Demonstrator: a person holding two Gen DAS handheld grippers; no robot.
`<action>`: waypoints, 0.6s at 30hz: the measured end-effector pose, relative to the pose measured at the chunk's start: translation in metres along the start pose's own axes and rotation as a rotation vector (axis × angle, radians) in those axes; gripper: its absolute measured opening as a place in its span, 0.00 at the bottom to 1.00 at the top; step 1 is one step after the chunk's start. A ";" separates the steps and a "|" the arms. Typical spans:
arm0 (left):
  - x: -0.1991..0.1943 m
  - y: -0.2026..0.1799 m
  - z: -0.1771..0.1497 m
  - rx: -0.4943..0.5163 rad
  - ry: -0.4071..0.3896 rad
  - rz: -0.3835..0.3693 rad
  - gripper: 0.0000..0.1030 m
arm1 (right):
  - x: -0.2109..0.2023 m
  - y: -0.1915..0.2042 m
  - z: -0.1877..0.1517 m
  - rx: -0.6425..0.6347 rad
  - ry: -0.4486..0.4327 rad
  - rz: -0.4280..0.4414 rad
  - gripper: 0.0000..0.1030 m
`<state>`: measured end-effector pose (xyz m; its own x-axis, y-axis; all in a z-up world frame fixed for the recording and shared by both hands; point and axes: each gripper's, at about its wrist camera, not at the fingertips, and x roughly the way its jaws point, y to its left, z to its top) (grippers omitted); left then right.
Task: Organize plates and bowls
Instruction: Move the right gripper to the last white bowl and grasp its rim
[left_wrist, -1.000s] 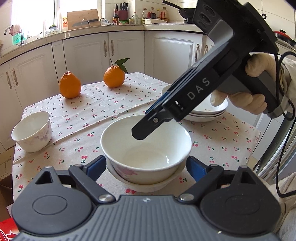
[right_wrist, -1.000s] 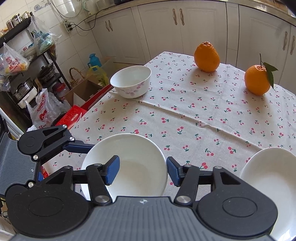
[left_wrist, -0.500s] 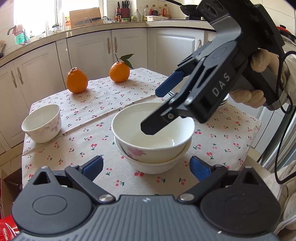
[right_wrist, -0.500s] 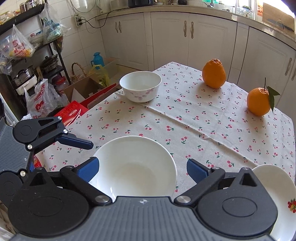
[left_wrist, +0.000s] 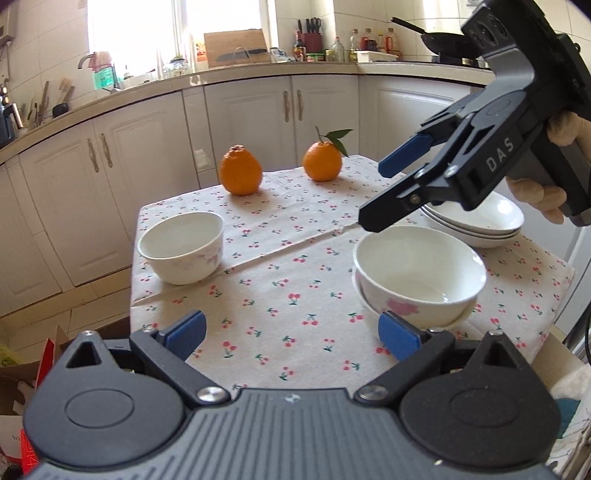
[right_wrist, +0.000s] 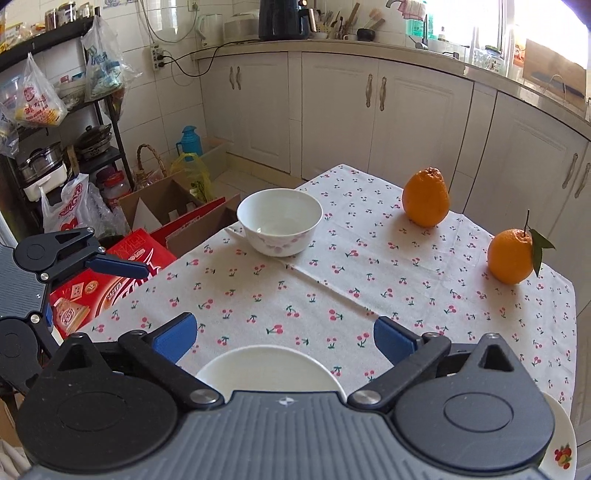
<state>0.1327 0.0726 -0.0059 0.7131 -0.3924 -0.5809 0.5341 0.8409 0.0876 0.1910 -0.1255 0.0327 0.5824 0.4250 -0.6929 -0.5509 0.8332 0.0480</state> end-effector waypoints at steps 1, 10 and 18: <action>0.001 0.004 0.001 -0.005 -0.006 0.008 0.97 | 0.003 0.000 0.005 -0.005 0.004 -0.011 1.00; 0.021 0.045 0.010 -0.024 -0.058 0.096 0.97 | 0.039 0.003 0.043 -0.081 0.039 -0.005 1.00; 0.058 0.077 0.019 -0.063 -0.046 0.148 0.97 | 0.076 -0.004 0.077 -0.096 0.061 0.023 1.00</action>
<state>0.2238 0.1077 -0.0169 0.8026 -0.2777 -0.5280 0.3930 0.9119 0.1179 0.2838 -0.0694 0.0348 0.5334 0.4190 -0.7348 -0.6201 0.7845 -0.0027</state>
